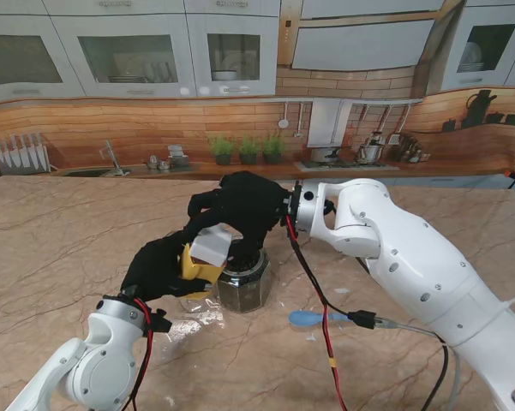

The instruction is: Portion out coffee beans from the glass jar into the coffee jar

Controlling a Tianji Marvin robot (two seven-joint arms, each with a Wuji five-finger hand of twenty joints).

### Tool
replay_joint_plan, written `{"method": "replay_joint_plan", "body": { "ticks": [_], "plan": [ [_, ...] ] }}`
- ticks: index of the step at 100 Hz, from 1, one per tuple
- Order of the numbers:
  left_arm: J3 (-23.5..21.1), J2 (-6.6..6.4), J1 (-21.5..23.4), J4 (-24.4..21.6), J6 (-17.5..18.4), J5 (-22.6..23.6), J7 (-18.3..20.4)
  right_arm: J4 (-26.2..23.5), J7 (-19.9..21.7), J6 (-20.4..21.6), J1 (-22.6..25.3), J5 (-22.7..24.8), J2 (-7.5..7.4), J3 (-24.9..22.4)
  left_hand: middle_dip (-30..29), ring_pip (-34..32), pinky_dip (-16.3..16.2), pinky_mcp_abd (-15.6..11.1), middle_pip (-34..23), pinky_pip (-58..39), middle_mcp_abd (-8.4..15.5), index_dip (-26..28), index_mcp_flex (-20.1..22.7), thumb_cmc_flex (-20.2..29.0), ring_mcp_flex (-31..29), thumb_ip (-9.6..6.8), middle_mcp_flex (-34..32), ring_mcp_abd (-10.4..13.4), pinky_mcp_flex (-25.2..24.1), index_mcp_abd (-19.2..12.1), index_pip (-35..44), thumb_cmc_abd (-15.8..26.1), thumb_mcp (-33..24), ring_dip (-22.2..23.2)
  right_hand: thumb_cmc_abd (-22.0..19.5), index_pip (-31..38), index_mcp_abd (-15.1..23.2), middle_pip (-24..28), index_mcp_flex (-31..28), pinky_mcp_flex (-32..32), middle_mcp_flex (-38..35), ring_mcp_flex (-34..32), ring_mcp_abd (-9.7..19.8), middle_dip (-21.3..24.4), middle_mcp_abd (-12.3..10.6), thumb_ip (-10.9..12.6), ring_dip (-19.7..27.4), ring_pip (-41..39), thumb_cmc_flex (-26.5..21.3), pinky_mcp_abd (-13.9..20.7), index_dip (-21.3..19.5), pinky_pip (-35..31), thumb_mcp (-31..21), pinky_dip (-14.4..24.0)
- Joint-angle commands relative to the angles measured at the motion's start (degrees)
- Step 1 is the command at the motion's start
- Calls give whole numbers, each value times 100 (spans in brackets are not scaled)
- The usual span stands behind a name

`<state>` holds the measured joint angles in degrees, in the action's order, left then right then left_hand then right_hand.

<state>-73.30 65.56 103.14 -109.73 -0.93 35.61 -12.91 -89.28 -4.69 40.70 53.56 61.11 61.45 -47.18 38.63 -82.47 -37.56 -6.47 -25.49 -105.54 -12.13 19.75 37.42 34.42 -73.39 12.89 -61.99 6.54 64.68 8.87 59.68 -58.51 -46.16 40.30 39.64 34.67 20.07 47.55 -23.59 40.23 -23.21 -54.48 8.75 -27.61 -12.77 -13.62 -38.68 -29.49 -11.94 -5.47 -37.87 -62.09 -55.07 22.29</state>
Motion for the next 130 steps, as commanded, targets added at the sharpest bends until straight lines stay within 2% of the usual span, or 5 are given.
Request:
{"method": "replay_joint_plan", "body": {
  "ticks": [1,54,78,91,130],
  "plan": [
    [-15,24,42,-21,-6,-19,-16,-127,84,-105,88,-28,3,27,337,38,6,-646,-639,-1221,413,357,651,1157,27,-971,-873,-407,-120,-1297,1270,883,-1861,-17,-968,1452,425,-141,-869,-98,-132,-76,-203,-108,172,414,-115,18,367,-195,-171,-8,270,136],
    [-25,30,55,-8,-7,-33,-47,-934,689,-1269,837,-279,-35,-459,337,35,6,-636,-643,-1221,407,351,659,1158,27,-966,-876,-417,-121,-1291,1270,880,-1872,-17,-3179,-786,-1495,-1035,441,-863,-64,496,-811,6,1207,982,-234,-54,3564,-1098,623,-314,1487,354],
    [-10,27,56,-14,8,-30,-34,-1177,1011,-427,1055,3,-176,-1083,337,34,5,-623,-641,-1226,411,350,654,1158,29,-968,-873,-421,-121,-1293,1268,888,-1870,-17,-1317,-3078,501,-1246,1688,-1240,938,793,-614,72,705,1227,-50,593,-535,-1008,-197,193,1539,457],
    [15,26,51,-16,-1,-26,-31,-1003,562,-128,946,554,-212,-1040,337,31,6,-623,-643,-1226,412,352,662,1156,27,-966,-877,-418,-121,-1299,1272,875,-1872,-16,-214,-3435,529,-983,1570,-879,1255,711,-396,259,628,839,32,651,-589,-642,-88,209,-1060,230],
    [16,21,58,-20,8,-20,-11,-284,-504,-241,389,787,-122,-190,337,28,6,-637,-644,-1225,409,351,662,1157,28,-965,-880,-416,-120,-1298,1272,881,-1876,-17,101,-877,762,-3,-161,14,159,-118,29,-94,-49,447,-40,230,-919,-177,-1342,-64,-980,-41]
  ]
}}
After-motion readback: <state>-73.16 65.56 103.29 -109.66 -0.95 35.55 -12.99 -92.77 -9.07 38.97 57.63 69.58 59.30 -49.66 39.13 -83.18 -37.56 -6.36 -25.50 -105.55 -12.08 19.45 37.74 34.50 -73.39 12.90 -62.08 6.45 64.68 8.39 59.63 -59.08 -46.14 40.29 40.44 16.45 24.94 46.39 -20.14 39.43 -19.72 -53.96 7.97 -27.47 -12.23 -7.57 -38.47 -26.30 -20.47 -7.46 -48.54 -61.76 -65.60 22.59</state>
